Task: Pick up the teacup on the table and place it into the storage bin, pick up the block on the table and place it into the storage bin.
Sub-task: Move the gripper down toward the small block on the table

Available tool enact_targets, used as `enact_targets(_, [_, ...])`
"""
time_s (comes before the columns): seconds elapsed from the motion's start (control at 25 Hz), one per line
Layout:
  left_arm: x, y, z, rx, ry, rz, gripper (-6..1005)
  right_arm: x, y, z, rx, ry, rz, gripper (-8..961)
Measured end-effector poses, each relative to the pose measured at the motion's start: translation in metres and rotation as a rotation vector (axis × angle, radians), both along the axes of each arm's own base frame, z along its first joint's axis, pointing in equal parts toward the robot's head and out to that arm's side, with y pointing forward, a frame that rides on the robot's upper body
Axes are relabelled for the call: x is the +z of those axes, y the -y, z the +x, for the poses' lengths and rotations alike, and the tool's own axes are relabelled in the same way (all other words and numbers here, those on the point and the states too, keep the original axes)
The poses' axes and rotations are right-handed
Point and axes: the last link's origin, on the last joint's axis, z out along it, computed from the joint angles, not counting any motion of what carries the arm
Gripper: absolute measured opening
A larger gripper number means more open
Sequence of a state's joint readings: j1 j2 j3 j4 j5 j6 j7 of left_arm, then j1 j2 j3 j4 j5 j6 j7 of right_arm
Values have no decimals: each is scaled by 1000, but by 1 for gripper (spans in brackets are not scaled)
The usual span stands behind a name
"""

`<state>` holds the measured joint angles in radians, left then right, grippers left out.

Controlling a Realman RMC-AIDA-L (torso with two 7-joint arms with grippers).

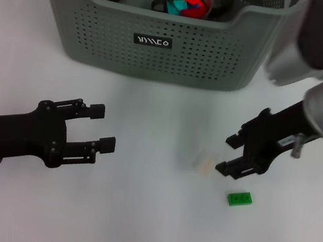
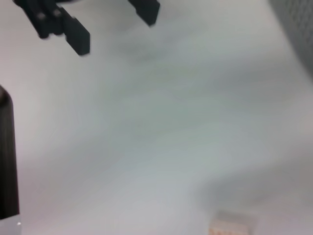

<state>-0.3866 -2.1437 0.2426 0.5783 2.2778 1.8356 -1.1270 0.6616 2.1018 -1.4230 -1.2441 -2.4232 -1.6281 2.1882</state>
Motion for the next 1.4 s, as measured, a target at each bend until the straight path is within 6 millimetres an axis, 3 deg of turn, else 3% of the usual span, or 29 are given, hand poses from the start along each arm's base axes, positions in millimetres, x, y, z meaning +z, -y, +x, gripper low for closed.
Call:
enact_targets(0.24, [0,1,-1,6,-1,2,764,-21,-3,0,23,42,-6,605])
enact_targets(0.72, [-1,2,-2,10,-5,6,764,-35,-7,11,-119,76,77,606])
enact_targets(1.4, [-2,2,-2,11,-4,6,764,-51,-5,12,-84,53,68,605])
